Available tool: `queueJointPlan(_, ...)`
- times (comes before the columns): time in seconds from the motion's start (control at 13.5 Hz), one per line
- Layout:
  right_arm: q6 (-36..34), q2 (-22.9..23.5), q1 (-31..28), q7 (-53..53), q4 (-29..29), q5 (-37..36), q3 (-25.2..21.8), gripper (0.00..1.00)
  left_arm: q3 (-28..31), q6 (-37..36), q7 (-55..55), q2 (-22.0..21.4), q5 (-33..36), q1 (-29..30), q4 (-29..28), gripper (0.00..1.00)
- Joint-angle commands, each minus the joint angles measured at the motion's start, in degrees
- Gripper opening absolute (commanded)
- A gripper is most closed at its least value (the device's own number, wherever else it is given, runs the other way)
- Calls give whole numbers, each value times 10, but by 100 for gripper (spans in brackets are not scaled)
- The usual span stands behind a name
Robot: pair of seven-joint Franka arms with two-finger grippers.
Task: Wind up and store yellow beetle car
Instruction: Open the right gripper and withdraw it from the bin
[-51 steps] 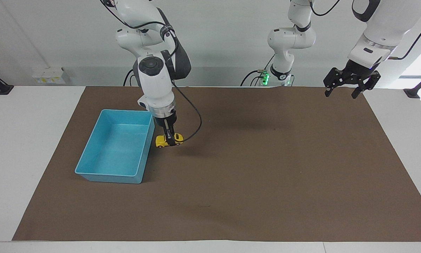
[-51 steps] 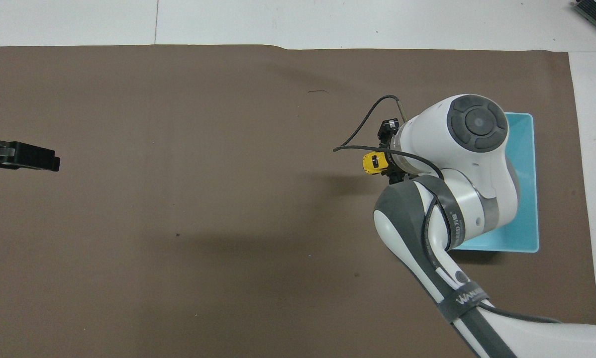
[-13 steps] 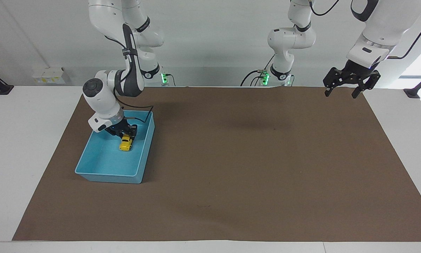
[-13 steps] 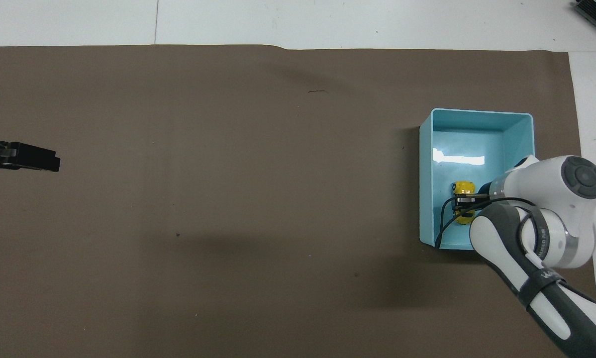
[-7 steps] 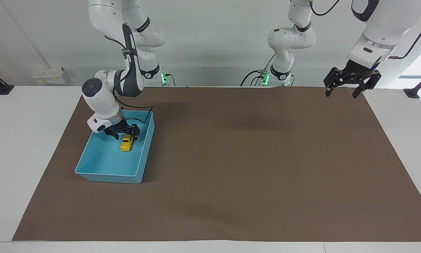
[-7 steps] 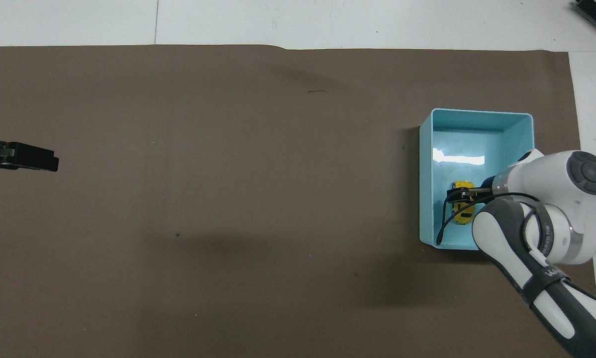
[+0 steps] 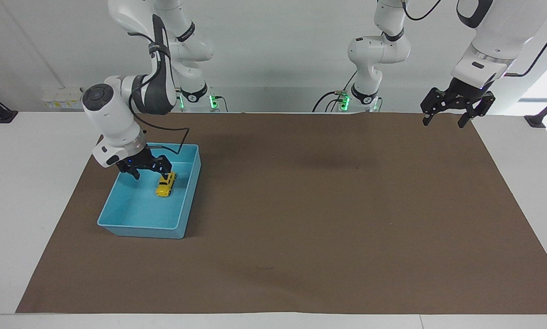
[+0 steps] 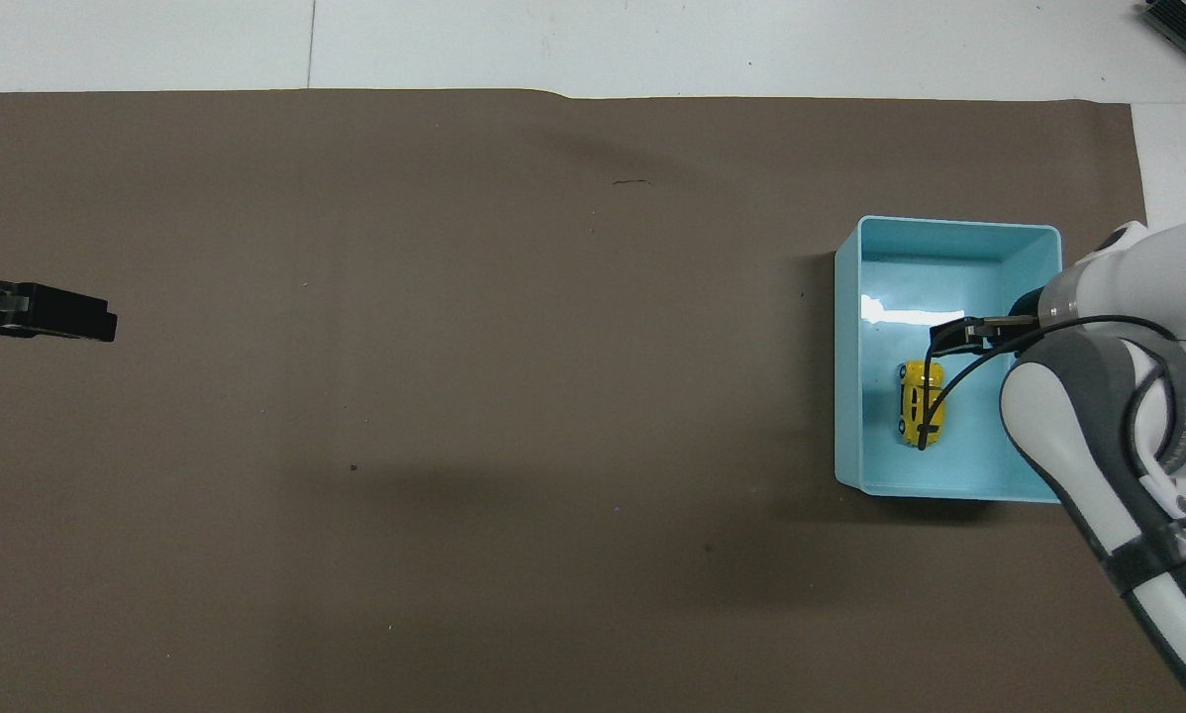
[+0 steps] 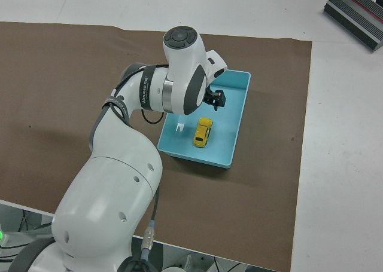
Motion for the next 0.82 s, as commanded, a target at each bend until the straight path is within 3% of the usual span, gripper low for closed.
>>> queueJointPlan(0.0, -53, 0, -3, 3, 57, -20, 2, 100, -6, -5, -1, -10, 7, 10, -7, 100)
queueJointPlan(0.45, -142, -41, -1, 49, 115, -7, 8, 100, -6, -5, -1, -10, 7, 10, -6, 100)
queueJointPlan(0.74, -216, -44, 0, 57, 171, -4, 12, 100, -6, -5, -1, -10, 7, 10, -6, 100)
